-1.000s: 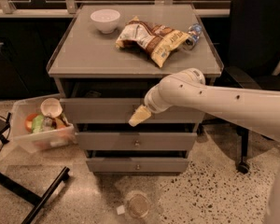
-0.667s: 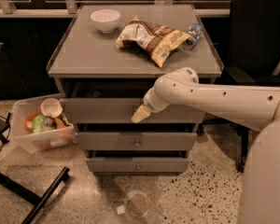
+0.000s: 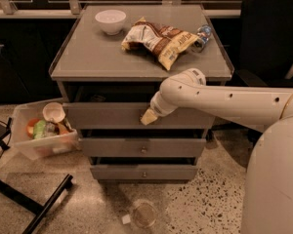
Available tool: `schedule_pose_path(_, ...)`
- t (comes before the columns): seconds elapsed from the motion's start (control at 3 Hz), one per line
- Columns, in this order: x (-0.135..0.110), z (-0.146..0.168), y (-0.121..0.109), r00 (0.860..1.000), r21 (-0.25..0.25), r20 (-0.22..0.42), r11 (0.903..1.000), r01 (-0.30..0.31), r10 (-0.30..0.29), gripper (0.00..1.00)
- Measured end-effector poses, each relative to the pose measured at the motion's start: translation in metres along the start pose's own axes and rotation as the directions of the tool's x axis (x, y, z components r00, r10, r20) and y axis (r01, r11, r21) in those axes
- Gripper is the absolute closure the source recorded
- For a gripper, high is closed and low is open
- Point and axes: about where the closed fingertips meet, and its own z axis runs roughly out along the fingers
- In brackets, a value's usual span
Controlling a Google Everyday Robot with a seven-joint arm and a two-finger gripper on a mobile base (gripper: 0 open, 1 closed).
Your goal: Open top drawer
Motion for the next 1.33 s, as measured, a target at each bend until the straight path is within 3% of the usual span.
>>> schedule_pose_path(0.33,-0.002,-0.003,-0.001,1.0,0.0,0.0,1.0,0.0,0.0,0.85)
schedule_pose_path(0.67,0.001,-0.011,-0.008,1.0,0.023,0.005,0.9997,-0.005,0.005,1.0)
schedule_pose_path(1.33,0.007,-0.016,-0.005,1.0,0.026,0.001,0.9997,-0.004,0.004,1.0)
